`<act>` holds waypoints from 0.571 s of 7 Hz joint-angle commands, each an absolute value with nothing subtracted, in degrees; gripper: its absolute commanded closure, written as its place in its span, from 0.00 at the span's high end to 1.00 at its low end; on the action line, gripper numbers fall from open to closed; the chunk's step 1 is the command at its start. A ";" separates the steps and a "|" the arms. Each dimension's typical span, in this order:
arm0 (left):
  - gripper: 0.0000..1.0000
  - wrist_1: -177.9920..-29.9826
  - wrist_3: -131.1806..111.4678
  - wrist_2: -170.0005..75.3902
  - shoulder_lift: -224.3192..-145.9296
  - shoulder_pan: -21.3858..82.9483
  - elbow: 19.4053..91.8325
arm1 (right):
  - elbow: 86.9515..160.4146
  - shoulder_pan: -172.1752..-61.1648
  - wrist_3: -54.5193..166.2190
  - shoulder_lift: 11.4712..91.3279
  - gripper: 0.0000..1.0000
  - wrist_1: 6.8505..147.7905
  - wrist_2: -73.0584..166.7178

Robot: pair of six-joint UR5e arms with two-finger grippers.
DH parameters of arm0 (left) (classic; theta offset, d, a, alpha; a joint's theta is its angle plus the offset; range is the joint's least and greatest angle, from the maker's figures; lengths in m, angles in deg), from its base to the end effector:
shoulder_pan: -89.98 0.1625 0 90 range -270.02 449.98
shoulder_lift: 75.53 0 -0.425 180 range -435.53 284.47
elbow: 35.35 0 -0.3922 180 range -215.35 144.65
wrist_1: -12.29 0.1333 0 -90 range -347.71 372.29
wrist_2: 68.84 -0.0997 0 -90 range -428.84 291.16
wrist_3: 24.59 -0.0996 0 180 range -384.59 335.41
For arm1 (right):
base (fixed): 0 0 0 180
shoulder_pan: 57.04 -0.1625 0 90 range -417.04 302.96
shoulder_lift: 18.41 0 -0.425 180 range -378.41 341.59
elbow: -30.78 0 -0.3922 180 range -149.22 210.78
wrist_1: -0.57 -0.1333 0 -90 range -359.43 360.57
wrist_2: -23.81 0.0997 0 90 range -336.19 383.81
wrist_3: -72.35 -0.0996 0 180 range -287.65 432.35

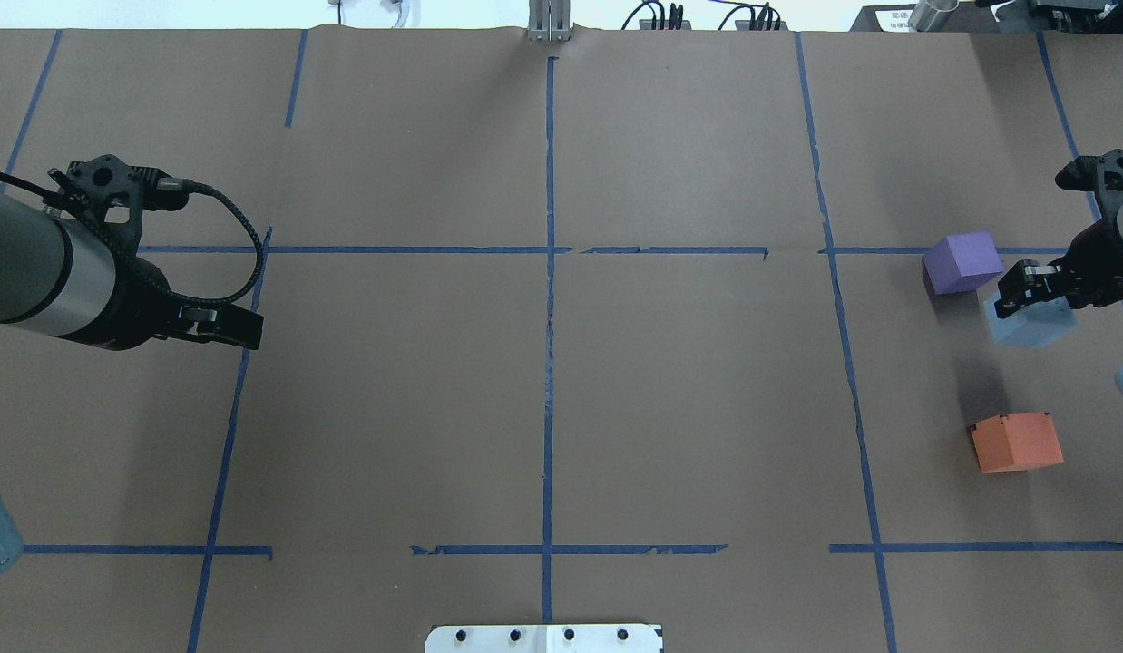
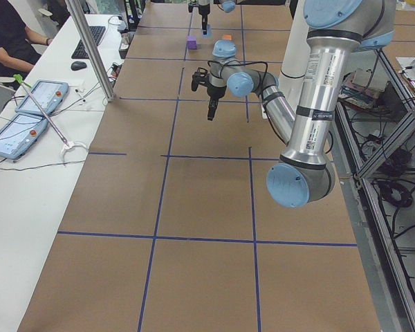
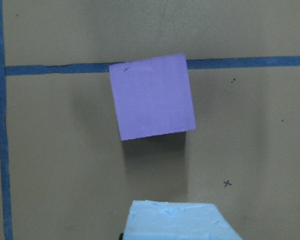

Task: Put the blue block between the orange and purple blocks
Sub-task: 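Carry the light blue cube with the right gripper toward the purple cube, then lower the light blue cube between the purple and orange cubes, open right gripper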

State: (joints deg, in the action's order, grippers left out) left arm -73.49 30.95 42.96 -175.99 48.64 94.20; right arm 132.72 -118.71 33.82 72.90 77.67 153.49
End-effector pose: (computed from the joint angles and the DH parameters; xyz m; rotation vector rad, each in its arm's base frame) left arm 0.2855 -0.3795 0.2730 0.2007 0.8431 0.0395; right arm -0.1749 -0.4712 0.5455 -0.0472 -0.7861 0.0265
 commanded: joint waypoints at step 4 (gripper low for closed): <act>1.00 -73.49 30.96 42.96 -175.99 48.67 94.20 | 129.04 -112.77 30.16 73.00 0.11 72.03 150.29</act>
State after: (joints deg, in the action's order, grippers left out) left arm -73.53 30.96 42.96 -175.99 48.64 94.20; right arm 129.36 -114.38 31.22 73.14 72.58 151.50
